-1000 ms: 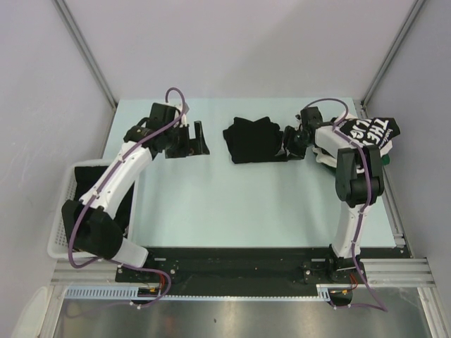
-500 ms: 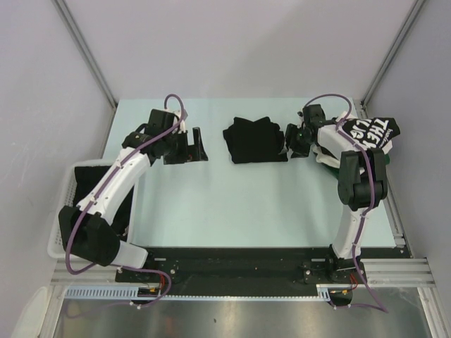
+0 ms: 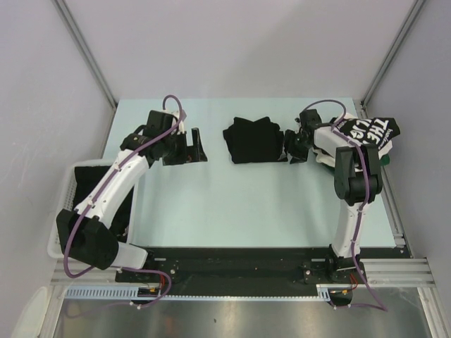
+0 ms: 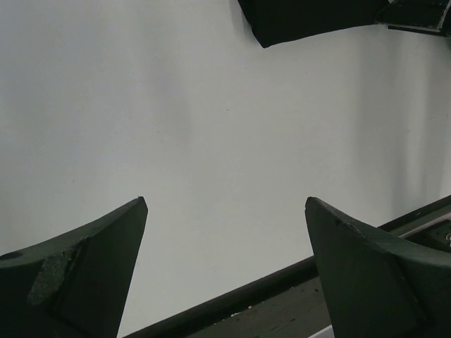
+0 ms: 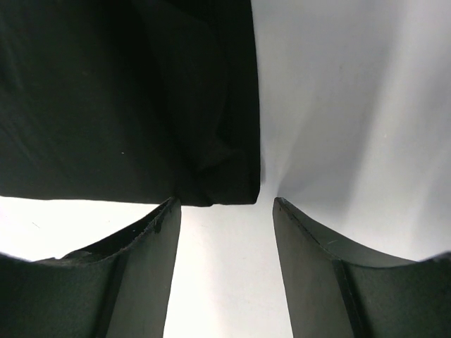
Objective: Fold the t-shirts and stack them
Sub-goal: Put the neatly folded tshirt into the corner of the board with both arms
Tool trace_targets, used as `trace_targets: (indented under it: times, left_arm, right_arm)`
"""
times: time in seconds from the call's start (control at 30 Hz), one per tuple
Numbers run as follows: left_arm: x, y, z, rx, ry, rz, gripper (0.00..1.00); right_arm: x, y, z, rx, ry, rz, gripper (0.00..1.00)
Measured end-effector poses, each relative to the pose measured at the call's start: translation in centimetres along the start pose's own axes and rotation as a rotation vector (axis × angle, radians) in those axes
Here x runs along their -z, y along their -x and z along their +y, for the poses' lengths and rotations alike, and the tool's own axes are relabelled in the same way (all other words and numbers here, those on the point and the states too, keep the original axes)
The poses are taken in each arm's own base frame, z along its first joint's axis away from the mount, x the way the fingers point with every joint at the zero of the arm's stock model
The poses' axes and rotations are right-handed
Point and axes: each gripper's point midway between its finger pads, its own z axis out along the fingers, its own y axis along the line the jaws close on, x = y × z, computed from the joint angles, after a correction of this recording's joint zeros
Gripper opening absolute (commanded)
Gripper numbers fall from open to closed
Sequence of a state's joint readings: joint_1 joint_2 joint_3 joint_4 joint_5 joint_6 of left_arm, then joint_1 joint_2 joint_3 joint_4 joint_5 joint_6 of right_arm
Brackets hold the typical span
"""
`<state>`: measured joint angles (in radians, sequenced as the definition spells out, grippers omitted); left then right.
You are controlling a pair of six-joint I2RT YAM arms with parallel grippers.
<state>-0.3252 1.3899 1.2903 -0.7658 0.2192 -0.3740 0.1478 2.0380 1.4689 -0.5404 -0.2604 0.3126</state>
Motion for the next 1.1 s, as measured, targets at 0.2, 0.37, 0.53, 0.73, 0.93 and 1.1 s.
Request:
trace_targets:
  times: [0.2,0.37,0.53,0.73,0.93,1.1]
  left_arm:
    - [0.0,-0.1,0.1,0.003,0.006,0.001,1.0]
    - [0.0,-0.1,0.1,0.003,0.007,0.001,0.99]
    - [0.0,-0.1,0.2,0.003,0.008,0.002,0.99]
    - [0.0,-0.1,0.2,0.003,0.008,0.001,1.0]
    - [0.0,-0.1,0.2,0.003,0.008,0.002,1.0]
    - [0.0,-0.1,0.2,0.003,0.008,0.002,0.99]
  right_arm:
    - [-0.6,-0.2,0.4,-0.005,0.03,0.011,0.6]
    - [-1.0,0.1,1.0,-0.011,0.059,0.002,0.57]
    - [-1.4,0.1,1.7,-0.012,0.082,-0.001,0.5]
    - [-1.9,0.1,2.2,-0.004,0.103,-0.004,0.4]
    - [-2.3,0.0,2.5,0.0,0.107,-0.002,0.27]
    - [-2.6,-0.1,2.5,-0.006,0.109,0.001,0.02]
